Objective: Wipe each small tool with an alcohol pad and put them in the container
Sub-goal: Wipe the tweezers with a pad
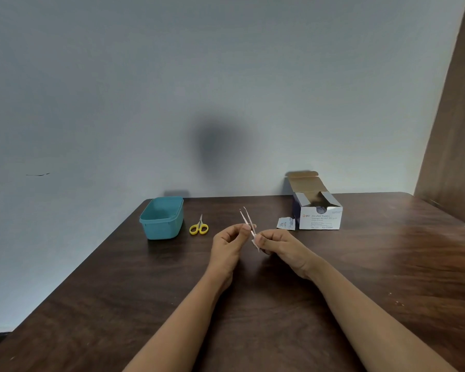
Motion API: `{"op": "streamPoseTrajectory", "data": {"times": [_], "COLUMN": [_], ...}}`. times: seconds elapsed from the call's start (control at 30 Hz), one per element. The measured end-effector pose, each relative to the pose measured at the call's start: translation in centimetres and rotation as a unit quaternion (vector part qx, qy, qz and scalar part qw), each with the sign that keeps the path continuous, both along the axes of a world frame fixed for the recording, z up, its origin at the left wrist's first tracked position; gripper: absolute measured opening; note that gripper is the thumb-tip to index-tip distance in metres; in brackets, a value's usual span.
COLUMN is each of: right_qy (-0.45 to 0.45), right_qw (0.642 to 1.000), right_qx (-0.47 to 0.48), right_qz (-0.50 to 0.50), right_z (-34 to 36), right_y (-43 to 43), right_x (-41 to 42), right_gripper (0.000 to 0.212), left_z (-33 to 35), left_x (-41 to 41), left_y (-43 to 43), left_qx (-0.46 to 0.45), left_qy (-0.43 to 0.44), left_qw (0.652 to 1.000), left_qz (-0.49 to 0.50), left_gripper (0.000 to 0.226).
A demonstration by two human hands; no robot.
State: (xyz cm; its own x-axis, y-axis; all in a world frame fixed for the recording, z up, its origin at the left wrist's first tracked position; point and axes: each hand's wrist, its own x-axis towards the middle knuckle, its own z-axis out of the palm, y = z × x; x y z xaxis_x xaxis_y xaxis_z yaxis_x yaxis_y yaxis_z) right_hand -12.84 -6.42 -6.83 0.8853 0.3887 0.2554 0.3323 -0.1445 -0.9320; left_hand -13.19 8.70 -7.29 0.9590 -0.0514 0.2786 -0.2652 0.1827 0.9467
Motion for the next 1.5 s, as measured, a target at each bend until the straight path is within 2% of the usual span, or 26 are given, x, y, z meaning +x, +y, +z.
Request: {"op": "streamPoseTrajectory", "data": {"times": [0.27, 0.47, 0.8, 1.13, 1.27, 1.5], "right_qy": [0.016, -0.017, -0.083, -0.080, -0.077, -0.048], "right_qw": [1.000, 0.999, 0.991, 0.982, 0.975, 0.983], "right_qx": [-0.012, -0.030, -0.054, 0.031, 0.056, 0.057], "right_qz": [0.015, -0.013, -0.090, -0.167, -0.202, -0.170], "right_z": [0.2, 0.0, -1.3, -1.2, -1.1, -1.0], "right_y": [0.0, 0.7, 1.1, 1.1, 1.0, 1.0], "right_x": [0.0, -0.1, 0.6, 0.4, 0.5, 0.5], "right_gripper": [0.013, 0.024, 0.019, 0.004, 0.015, 0.013], "left_z": [0.1, -0.1, -0.4, -0.5, -0.5, -0.5], "left_x": [0.2, 0.4, 0.6, 1.1, 1.1, 1.0], "left_y": [-0.1, -0.1, -0.2, 0.0, 0.0, -0.1], "left_qx": [-0.033, -0.055, -0.085, -0.110, -0.115, -0.098], "left_qy": [0.026, 0.046, -0.013, 0.009, 0.018, -0.001], "left_qw": [0.999, 0.996, 0.989, 0.982, 0.984, 0.987], "left_qz": [0.034, 0.054, 0.117, 0.154, 0.135, 0.123], "left_gripper": [0.008, 0.010, 0.005, 0.013, 0.010, 0.016]}}
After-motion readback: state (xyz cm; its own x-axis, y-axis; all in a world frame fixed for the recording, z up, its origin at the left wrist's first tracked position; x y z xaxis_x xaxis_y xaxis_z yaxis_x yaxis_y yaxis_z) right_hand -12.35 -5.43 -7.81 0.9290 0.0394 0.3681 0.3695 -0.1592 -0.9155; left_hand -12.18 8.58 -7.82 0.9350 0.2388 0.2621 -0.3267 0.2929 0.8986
